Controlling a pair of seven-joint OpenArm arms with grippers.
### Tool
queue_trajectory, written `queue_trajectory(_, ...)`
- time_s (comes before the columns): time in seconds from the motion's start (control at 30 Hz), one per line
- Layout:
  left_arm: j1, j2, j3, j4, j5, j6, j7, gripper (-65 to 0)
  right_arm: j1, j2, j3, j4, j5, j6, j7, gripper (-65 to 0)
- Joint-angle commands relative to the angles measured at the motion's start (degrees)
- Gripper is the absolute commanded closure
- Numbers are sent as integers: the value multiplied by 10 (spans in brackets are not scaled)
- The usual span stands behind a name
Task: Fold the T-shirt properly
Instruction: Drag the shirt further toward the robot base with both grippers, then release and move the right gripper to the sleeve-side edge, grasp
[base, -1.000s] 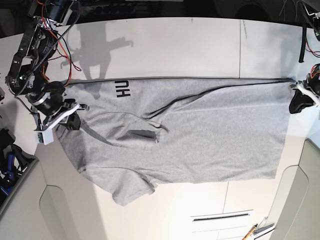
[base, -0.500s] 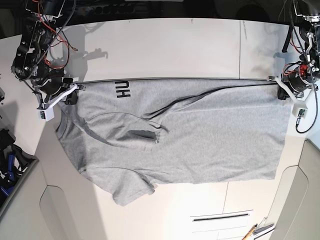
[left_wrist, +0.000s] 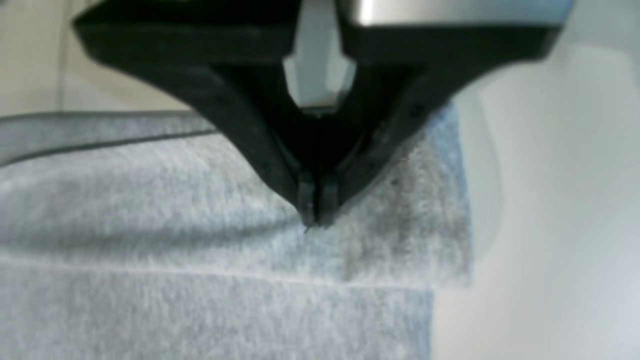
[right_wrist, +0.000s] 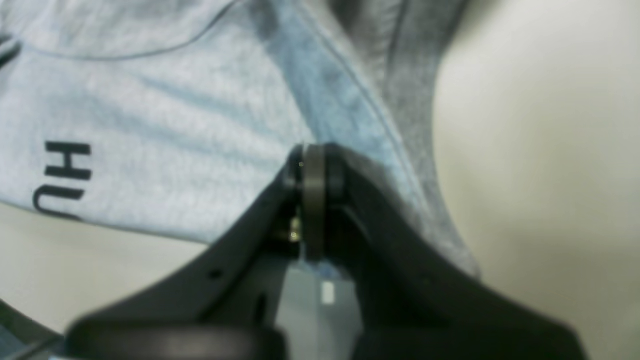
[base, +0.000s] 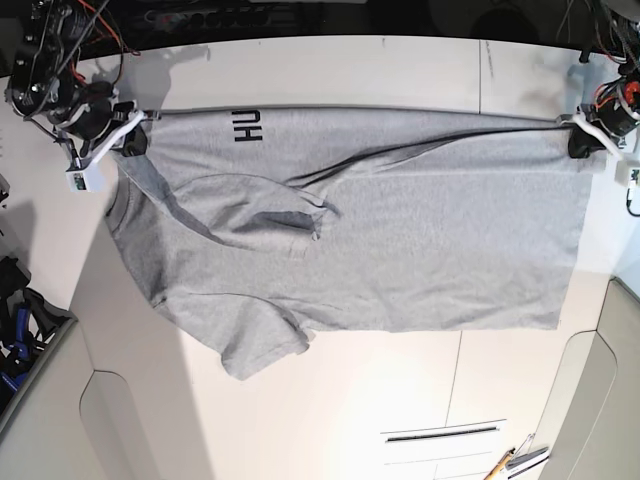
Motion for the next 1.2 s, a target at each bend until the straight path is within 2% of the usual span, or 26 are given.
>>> queue_trajectory(0.0, 17, -6, -17, 2, 9, -2, 44, 0, -13, 8, 11, 11, -19, -5, -18, 0)
queue_trajectory(0.13, 57, 8, -64, 2, -72, -49, 76, 0, -49, 8, 37, 26, -19, -5, -17, 0)
queue_trajectory(0.23, 79, 29, -90, 2, -113, -72, 93, 0, -64, 8, 54, 27, -18, -5, -18, 0)
queue_trajectory(0.33, 97, 48, -108, 2, -157, -73, 126, 0, -70, 8, 66, 27, 4, -5, -38, 0)
queue_trajectory(0.43, 111, 62, -117, 2, -195, -73, 134, 0, -75, 7, 77, 27, 42, -3, -51, 0)
queue_trajectory(0.7, 111, 65, -131, 12, -231, -73, 146, 0, -74, 8, 96, 36, 56, -3, -62, 0)
queue_trajectory(0.9, 110, 65, -217, 83, -312, -73, 146, 0, -72, 8, 109, 124, 49, -3, -61, 0)
queue_trajectory(1.0, 110, 65, -264, 134, -327, -73, 146, 0, -71, 8, 111, 180, 49, -3, -33, 0)
queue_trajectory(1.03, 110, 65, -276, 150, -328, -73, 146, -14, -68, 8, 111, 196, 49, -3, -20, 0)
queue_trajectory(1.13, 110, 65, -293, 190, -328, -73, 146, -130, -36, 8, 111, 221, 23, -3, -10, 0)
queue_trajectory(1.17, 110, 65, -294, 199, -327, -73, 146, -157, -20, 8, 111, 221, 5, -3, -2, -62)
